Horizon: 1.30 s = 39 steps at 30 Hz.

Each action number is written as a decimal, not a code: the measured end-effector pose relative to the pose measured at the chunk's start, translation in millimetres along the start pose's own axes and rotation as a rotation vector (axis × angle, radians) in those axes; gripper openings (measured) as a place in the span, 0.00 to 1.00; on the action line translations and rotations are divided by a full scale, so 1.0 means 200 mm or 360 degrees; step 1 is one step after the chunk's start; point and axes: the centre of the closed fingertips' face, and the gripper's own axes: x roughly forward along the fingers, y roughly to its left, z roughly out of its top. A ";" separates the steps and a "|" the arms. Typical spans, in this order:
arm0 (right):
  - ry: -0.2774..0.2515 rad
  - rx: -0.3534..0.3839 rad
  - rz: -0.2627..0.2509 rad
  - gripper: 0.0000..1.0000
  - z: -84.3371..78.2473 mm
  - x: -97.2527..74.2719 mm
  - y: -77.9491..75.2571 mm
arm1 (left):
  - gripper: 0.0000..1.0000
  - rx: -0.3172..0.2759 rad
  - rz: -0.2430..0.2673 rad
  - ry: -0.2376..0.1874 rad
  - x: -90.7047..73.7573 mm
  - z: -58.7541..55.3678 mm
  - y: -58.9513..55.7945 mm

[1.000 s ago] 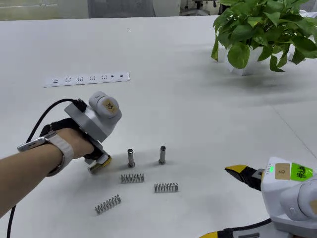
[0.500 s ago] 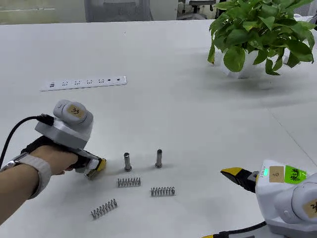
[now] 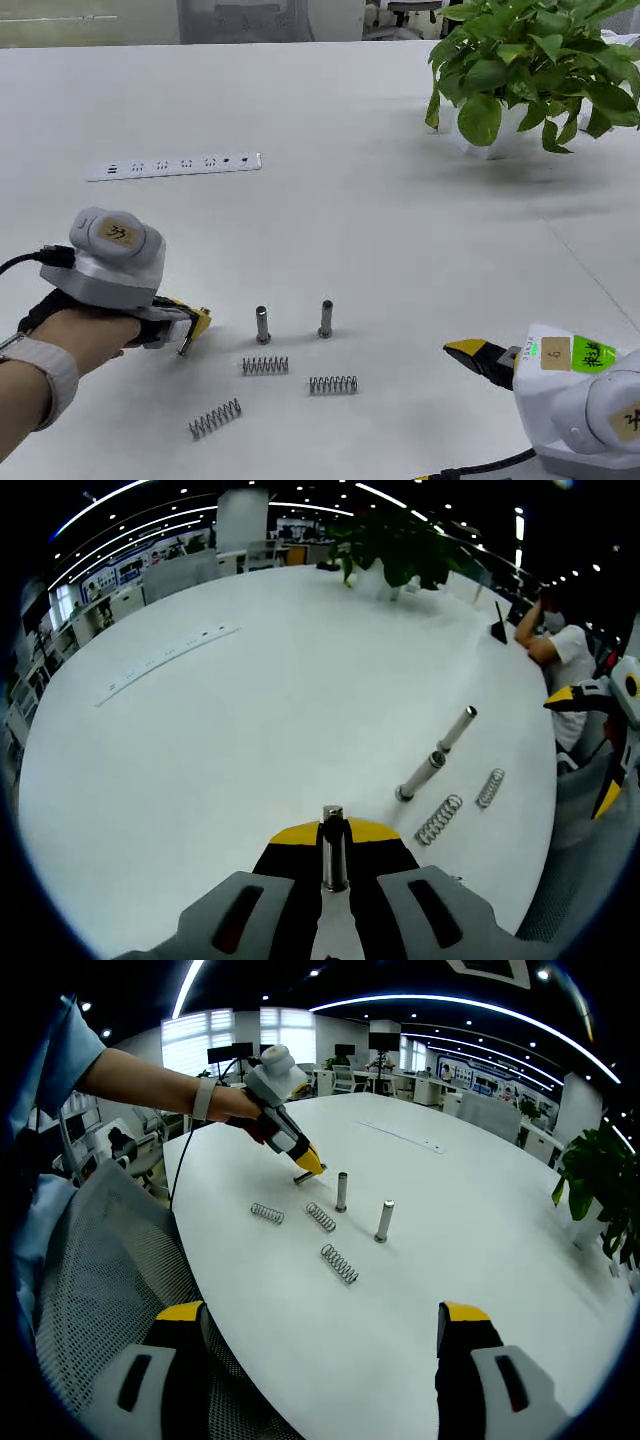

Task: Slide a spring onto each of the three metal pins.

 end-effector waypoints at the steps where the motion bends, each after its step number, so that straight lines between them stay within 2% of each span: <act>1: 0.0001 0.0000 0.0002 0.96 0.00 0.00 0.00 | 0.08 0.0003 0.0001 -0.0006 0.00 0.00 0.00; 7: 0.0000 -0.0002 0.0009 0.96 0.00 0.01 0.00 | 0.08 0.0011 0.0043 -0.0084 -0.05 0.00 0.00; 9: 0.0000 -0.0003 0.0012 0.96 0.00 0.01 0.00 | 0.08 0.0016 0.0053 -0.0096 -0.06 -0.01 0.02; 13: 0.0000 -0.0006 0.0017 0.96 0.00 0.01 0.01 | 0.08 0.0012 0.0067 -0.0134 -0.09 -0.01 -0.01; 17: -0.0004 -0.0007 0.0023 0.95 0.00 0.02 0.01 | 0.08 0.0051 0.0094 -0.0160 -0.11 -0.01 -0.04; 19: -0.0005 -0.0011 0.0021 0.95 0.00 0.02 0.01 | 0.08 0.0061 0.0113 -0.0180 -0.11 -0.01 -0.03; 25: -0.0053 -0.0020 -0.0019 0.96 0.03 0.01 -0.02 | 0.08 0.0016 0.0150 -0.0247 -0.13 -0.02 -0.01; 28: -0.0063 -0.0016 -0.0037 0.96 0.04 0.01 -0.03 | 0.08 0.0002 0.0153 -0.0272 -0.12 -0.02 -0.01; 39: -0.0064 -0.0016 -0.0050 0.96 0.03 0.01 -0.03 | 0.08 0.0017 0.0163 -0.0291 -0.13 -0.02 -0.03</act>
